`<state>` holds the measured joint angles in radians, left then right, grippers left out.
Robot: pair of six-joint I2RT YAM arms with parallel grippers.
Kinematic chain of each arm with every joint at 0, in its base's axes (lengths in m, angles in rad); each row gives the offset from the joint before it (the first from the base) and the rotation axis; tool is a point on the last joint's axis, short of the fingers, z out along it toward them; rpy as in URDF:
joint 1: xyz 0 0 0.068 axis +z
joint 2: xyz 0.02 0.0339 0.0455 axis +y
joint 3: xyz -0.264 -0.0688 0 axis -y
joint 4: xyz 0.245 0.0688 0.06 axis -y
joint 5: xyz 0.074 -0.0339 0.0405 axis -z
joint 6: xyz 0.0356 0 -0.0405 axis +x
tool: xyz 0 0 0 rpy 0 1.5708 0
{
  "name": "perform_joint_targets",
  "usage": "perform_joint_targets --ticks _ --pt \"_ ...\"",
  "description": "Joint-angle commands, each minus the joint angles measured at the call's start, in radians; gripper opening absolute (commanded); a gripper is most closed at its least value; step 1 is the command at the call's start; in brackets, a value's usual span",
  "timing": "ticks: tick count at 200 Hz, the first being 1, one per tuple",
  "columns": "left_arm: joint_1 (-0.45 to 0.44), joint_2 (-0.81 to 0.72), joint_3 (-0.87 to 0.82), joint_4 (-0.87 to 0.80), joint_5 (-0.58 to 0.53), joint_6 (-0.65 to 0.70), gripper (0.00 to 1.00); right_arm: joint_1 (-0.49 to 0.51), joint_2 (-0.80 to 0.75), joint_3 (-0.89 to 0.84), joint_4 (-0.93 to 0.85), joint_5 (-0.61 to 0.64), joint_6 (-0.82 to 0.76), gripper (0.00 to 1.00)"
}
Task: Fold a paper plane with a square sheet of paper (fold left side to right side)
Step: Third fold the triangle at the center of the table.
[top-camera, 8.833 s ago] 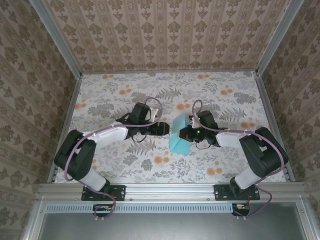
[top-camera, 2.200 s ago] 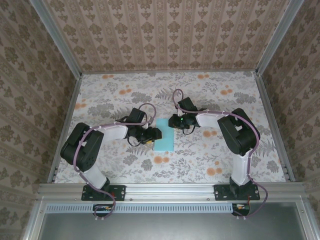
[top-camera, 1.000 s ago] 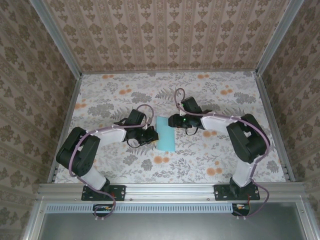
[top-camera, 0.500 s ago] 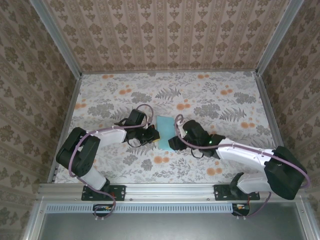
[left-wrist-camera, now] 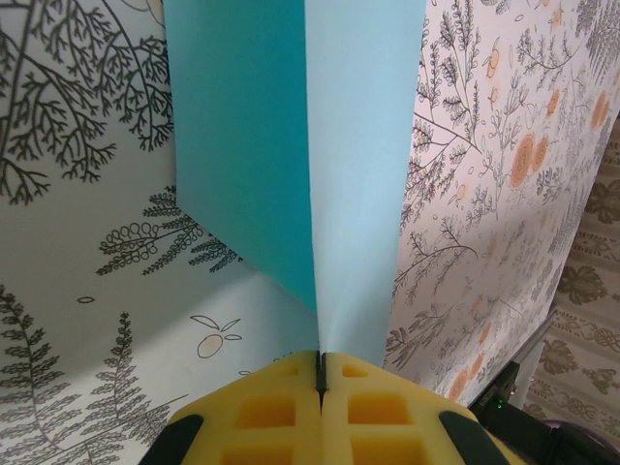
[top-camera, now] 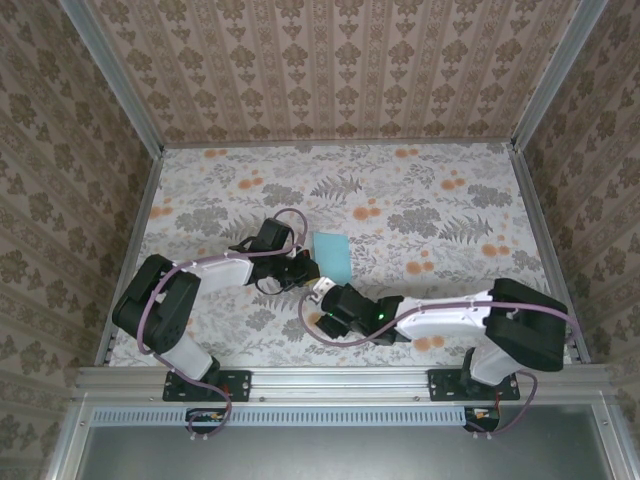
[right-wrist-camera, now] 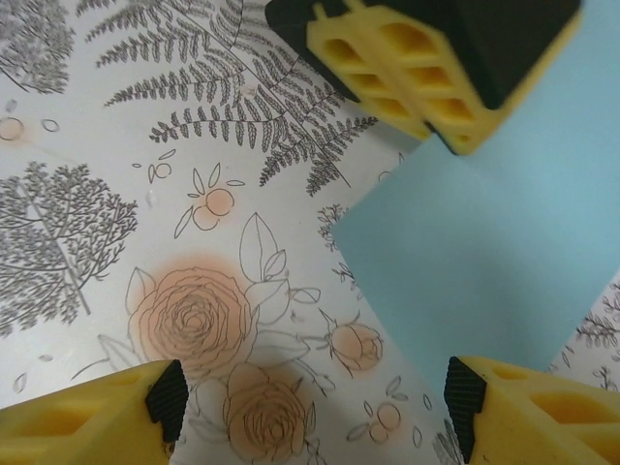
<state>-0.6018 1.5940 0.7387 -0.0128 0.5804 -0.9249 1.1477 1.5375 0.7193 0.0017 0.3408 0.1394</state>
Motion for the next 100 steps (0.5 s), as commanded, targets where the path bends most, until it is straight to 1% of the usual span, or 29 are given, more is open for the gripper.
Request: perform_joint_targets --ticks 1,46,76,89,100 --pt "-0.004 -0.015 -0.012 0.006 0.017 -0.02 0.03 0.007 0.045 0.044 0.021 0.079 -0.052 0.74" --pt "-0.005 -0.011 -0.01 0.009 0.024 -0.018 0.03 0.007 0.128 0.094 0.023 0.126 -0.064 0.74" --pt "-0.006 -0.008 -0.012 0.009 0.024 -0.017 0.03 0.0 0.145 0.113 0.04 0.156 -0.075 0.73" --pt "-0.007 -0.007 -0.012 0.01 0.027 -0.015 0.03 -0.008 0.148 0.121 0.047 0.157 -0.075 0.71" --pt "-0.007 -0.007 -0.012 0.01 0.027 -0.016 0.03 -0.015 0.148 0.125 0.049 0.152 -0.075 0.66"
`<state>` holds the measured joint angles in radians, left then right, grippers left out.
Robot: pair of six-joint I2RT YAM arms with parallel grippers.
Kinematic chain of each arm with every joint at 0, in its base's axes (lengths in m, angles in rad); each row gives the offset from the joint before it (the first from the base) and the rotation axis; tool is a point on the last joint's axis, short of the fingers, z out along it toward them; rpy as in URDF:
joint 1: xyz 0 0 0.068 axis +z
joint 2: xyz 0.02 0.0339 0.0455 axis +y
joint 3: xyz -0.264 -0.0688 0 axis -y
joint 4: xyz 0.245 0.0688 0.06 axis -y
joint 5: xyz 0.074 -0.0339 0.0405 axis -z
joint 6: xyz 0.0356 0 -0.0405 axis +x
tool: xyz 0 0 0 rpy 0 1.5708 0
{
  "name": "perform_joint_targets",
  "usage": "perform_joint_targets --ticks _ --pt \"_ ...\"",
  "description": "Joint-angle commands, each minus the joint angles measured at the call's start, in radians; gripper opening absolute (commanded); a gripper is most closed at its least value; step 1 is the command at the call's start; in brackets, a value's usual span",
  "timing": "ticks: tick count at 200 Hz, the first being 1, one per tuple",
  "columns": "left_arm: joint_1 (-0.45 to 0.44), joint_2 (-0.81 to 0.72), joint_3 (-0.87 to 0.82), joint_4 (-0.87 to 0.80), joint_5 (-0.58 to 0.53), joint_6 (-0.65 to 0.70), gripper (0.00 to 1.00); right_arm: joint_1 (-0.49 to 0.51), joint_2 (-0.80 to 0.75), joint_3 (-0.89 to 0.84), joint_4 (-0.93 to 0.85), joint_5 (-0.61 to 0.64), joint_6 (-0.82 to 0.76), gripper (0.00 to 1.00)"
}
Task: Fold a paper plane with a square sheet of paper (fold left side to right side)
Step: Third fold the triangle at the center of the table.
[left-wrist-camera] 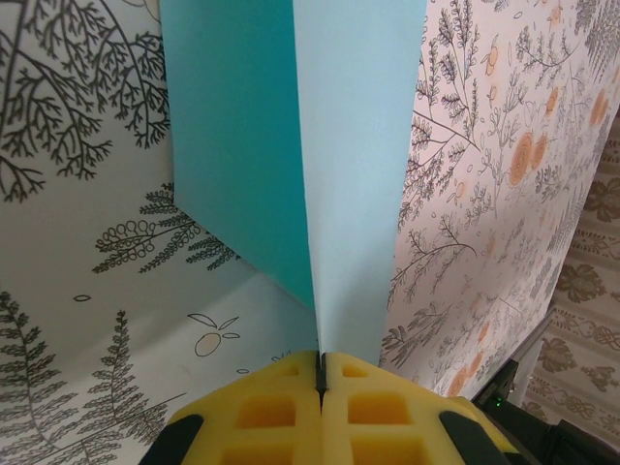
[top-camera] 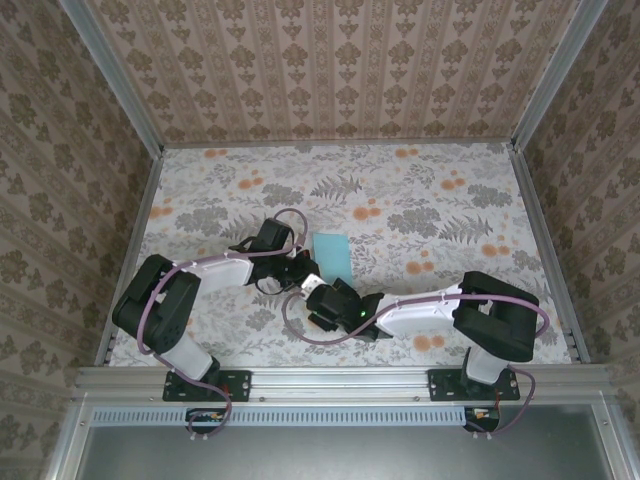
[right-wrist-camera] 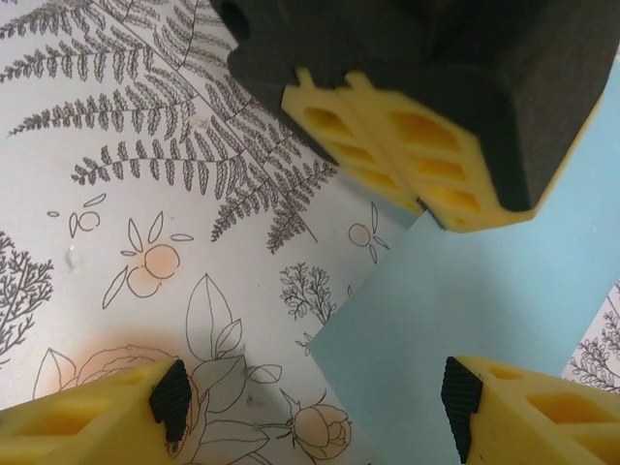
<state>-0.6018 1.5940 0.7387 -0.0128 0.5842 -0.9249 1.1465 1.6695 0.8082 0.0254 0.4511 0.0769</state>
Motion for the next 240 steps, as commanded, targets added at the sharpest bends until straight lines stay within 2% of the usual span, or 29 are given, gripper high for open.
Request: perform_joint_targets --ticks 1,30,78,114,135,159,178,197,220,240 --pt "-0.007 -0.006 -0.012 0.009 0.023 -0.015 0.03 -0.015 0.016 0.037 0.026 0.042 -0.012 0.66" --pt "-0.007 -0.008 -0.012 0.007 0.025 -0.012 0.03 -0.024 0.011 0.038 0.025 0.017 -0.016 0.49" --pt "-0.005 -0.006 -0.001 -0.028 0.028 0.024 0.07 -0.042 -0.012 0.028 0.008 -0.072 -0.014 0.0" --pt "0.009 -0.036 0.027 -0.122 0.01 0.097 0.18 -0.079 -0.038 0.02 -0.026 -0.209 0.005 0.0" --pt "0.031 -0.082 0.039 -0.181 -0.01 0.141 0.34 -0.11 -0.05 0.015 -0.045 -0.306 0.032 0.0" --pt "0.066 -0.13 0.058 -0.249 -0.012 0.219 0.42 -0.142 -0.057 0.017 -0.068 -0.407 0.062 0.0" --pt "0.09 -0.133 0.106 -0.307 -0.009 0.291 0.4 -0.165 -0.056 0.02 -0.072 -0.473 0.086 0.0" --pt "0.099 -0.092 0.159 -0.331 -0.005 0.351 0.3 -0.188 -0.044 0.026 -0.069 -0.527 0.113 0.0" --pt "0.1 0.012 0.234 -0.303 0.045 0.39 0.2 -0.217 -0.025 0.032 -0.057 -0.579 0.147 0.0" --pt "0.097 0.113 0.299 -0.297 0.086 0.421 0.15 -0.237 -0.01 0.034 -0.039 -0.627 0.171 0.0"
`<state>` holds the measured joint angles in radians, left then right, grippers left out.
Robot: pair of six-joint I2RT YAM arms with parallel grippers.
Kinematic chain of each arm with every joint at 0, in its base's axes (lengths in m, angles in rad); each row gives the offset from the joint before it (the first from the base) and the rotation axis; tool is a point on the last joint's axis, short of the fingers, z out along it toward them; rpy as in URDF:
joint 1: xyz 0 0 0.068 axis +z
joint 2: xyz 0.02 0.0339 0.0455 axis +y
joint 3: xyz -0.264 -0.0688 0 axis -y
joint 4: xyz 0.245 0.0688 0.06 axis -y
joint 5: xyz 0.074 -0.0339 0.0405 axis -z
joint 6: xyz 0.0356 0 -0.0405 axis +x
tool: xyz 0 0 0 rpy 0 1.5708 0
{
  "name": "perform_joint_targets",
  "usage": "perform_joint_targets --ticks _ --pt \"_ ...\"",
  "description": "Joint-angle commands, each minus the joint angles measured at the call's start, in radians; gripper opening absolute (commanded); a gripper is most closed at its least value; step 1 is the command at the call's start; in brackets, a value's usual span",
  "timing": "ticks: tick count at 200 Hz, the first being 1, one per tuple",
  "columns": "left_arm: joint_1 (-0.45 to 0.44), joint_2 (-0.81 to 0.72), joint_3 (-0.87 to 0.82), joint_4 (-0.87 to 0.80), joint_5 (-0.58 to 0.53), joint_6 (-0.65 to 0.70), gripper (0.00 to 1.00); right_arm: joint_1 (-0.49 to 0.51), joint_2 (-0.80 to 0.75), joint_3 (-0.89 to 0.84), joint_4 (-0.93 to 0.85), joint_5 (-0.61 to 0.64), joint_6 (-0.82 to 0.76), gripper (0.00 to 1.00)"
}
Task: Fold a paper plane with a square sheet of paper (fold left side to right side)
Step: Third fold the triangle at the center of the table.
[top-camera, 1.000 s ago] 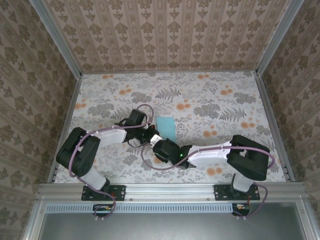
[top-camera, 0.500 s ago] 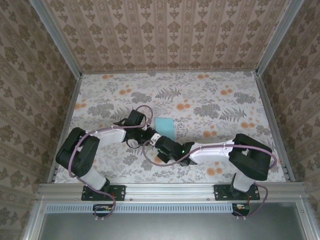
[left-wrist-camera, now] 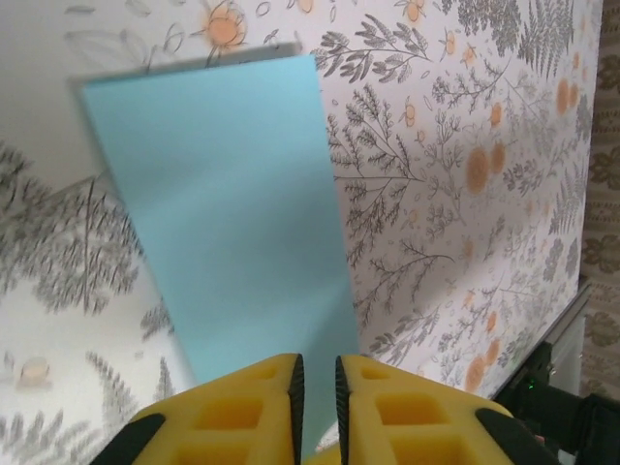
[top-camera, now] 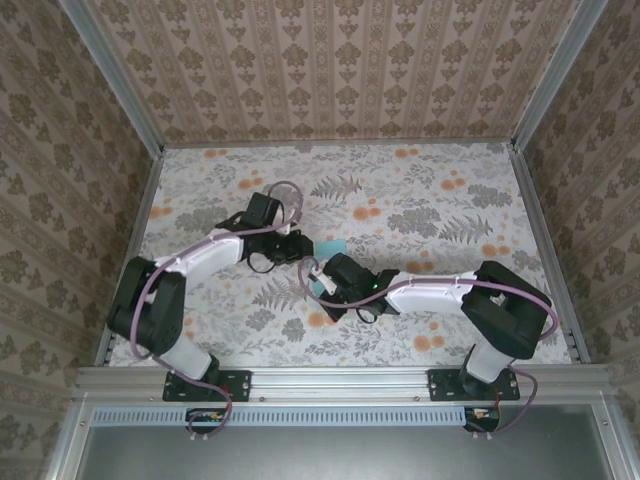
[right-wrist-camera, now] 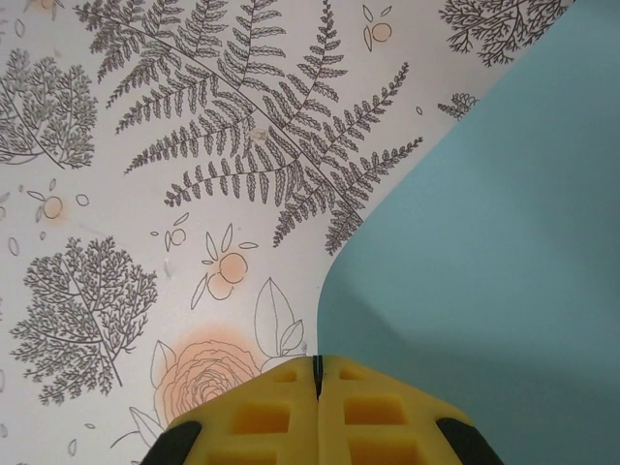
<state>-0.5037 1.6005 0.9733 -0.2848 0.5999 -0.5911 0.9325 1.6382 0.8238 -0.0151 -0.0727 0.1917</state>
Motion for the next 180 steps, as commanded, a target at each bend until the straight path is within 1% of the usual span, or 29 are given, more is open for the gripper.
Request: perform_joint_targets --ticks 1,26,43,73,100,118,123,150,180 --pt "-0.001 0.112 0.068 -0.025 0.071 0.088 0.15 -0.023 0.021 0.019 0.001 -0.105 0.056 0.0" --pt "-0.014 0.211 0.142 -0.025 0.087 0.111 0.11 -0.038 0.035 0.021 0.008 -0.138 0.073 0.0" --pt "-0.03 0.257 0.185 -0.028 0.09 0.121 0.1 -0.047 0.039 0.017 0.013 -0.155 0.083 0.0" --pt "-0.06 0.341 0.253 -0.075 0.066 0.157 0.1 -0.063 0.046 0.009 0.033 -0.187 0.106 0.0" --pt "-0.079 0.4 0.273 -0.1 0.05 0.175 0.08 -0.076 0.051 0.008 0.037 -0.193 0.12 0.0" --pt "-0.084 0.424 0.272 -0.1 0.051 0.181 0.08 -0.085 0.05 0.009 0.025 -0.175 0.124 0.0" --pt "-0.085 0.43 0.271 -0.099 0.02 0.181 0.07 -0.087 0.048 0.008 0.021 -0.168 0.123 0.0" --pt "-0.091 0.454 0.271 -0.108 0.002 0.192 0.06 -0.103 0.036 0.009 -0.006 -0.127 0.121 0.0" --pt "-0.094 0.471 0.269 -0.112 -0.007 0.198 0.06 -0.118 0.024 0.015 -0.055 -0.05 0.118 0.0"
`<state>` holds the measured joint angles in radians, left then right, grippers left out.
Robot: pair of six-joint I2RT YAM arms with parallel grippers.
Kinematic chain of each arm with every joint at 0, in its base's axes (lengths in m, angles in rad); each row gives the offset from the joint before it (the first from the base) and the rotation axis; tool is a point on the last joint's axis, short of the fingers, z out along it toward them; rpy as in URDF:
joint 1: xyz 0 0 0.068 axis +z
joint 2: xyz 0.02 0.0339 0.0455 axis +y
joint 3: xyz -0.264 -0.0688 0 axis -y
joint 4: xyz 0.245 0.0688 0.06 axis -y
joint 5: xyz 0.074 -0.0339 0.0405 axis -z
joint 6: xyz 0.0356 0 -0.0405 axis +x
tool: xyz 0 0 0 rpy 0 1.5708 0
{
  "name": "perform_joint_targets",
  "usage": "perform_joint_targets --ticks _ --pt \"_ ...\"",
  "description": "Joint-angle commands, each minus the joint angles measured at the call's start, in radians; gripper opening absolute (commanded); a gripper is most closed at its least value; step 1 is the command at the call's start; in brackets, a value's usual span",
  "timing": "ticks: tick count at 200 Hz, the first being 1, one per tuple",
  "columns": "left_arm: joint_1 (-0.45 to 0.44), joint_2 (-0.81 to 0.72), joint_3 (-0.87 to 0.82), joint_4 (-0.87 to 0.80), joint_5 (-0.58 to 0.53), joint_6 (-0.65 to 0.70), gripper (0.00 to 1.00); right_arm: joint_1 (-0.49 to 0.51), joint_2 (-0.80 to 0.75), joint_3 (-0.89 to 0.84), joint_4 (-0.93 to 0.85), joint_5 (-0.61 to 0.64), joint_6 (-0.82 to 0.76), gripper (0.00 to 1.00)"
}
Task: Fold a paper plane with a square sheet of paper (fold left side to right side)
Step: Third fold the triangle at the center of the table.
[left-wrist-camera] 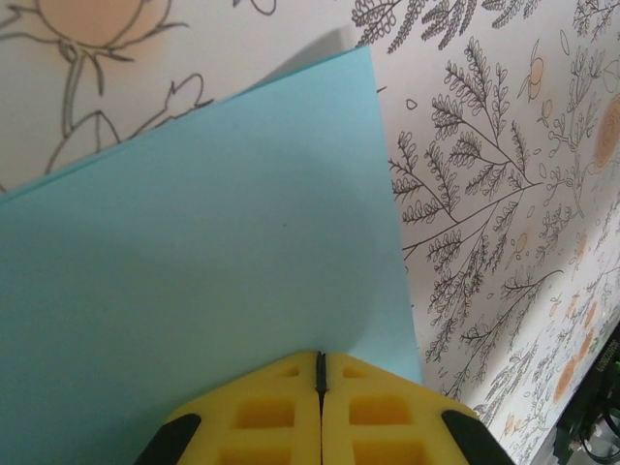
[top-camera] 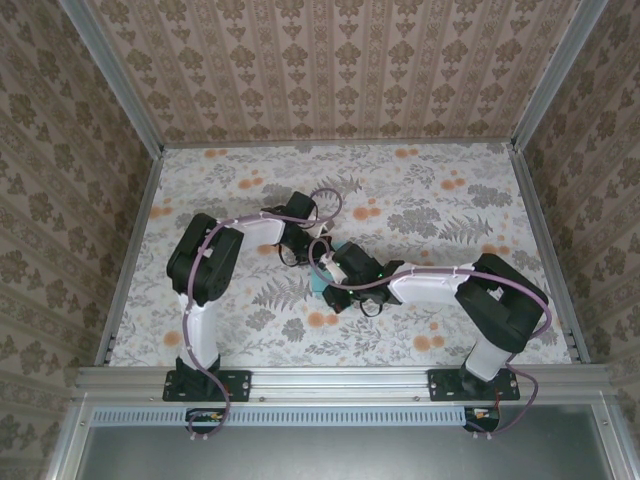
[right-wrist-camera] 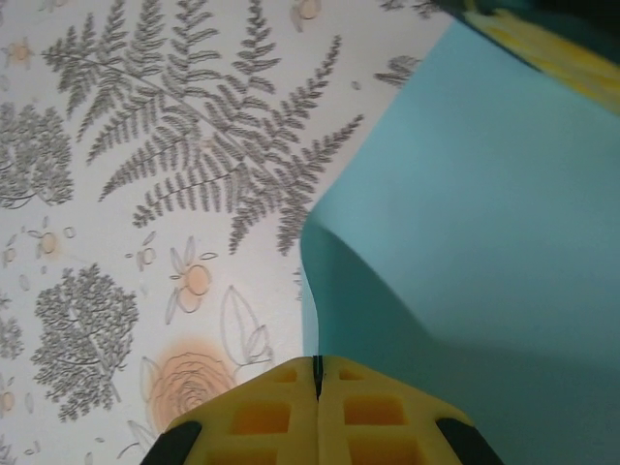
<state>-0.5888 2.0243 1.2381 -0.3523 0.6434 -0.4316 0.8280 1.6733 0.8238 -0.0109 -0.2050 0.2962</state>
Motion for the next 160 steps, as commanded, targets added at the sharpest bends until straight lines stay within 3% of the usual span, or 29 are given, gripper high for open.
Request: perform_joint_targets --ticks 1,60,160 --pt "-0.009 0.049 0.005 -0.044 -0.051 0.039 0.06 -0.014 -0.011 0.016 -0.061 0.085 0.013 0.0" --pt "-0.019 0.053 0.0 -0.039 -0.052 0.034 0.05 -0.049 -0.007 0.034 -0.113 0.193 0.014 0.0" --pt "-0.022 0.054 -0.008 -0.025 -0.047 0.024 0.05 -0.064 0.025 0.069 -0.131 0.232 0.017 0.0"
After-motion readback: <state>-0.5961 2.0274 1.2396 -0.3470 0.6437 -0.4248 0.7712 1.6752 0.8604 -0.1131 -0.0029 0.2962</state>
